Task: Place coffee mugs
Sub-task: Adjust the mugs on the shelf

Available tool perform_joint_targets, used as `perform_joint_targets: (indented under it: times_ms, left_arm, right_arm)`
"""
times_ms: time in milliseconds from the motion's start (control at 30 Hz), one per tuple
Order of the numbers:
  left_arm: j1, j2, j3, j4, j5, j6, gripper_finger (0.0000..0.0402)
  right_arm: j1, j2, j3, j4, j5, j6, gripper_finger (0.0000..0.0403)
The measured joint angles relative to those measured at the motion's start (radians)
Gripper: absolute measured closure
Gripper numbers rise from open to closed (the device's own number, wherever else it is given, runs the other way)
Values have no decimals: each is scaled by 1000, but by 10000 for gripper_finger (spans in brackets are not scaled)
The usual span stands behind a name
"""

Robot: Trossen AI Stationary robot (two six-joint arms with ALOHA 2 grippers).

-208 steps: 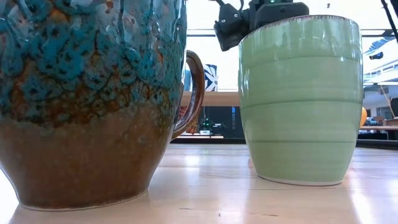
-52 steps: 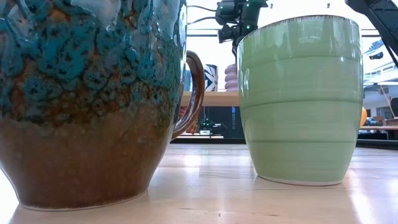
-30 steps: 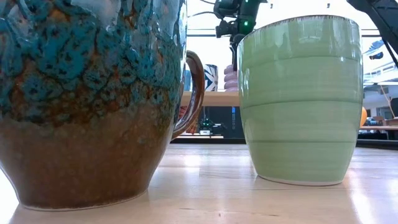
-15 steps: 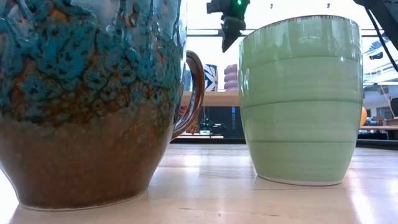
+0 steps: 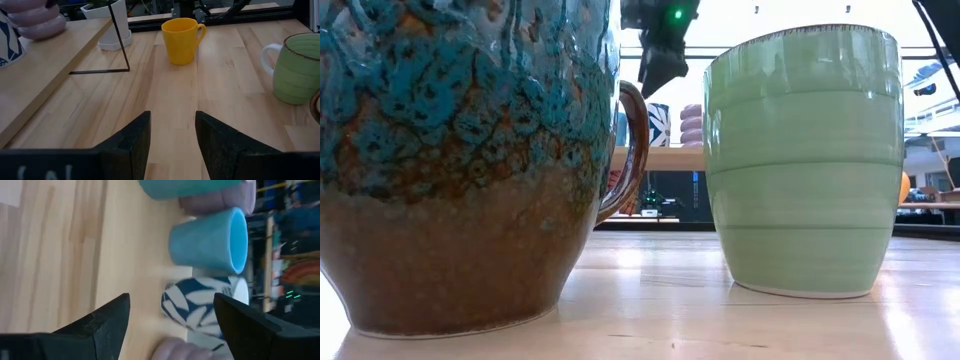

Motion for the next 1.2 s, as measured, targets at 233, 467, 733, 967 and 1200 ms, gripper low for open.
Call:
perform_joint_targets:
  times_ms: [233,467,733,967,1200]
  left_arm:
    - [0,0,0,0,0,0,241]
    - [0,0,0,0,0,0,241]
    - [0,0,0,-2,0,0,241]
    - [0,0,0,-6,0,0,241]
    - [0,0,0,-5,0,0,241]
  right_arm:
    - [-18,0,-124,142,24,-57,184]
    - [-75,-2,-165,189,-59,-57,281]
    - [-125,-1,-199,270,-87,-61,307]
    - [-136,-1,-265,368,-31,-125,306]
    - [-144,-2,-307,439,18,-155,306]
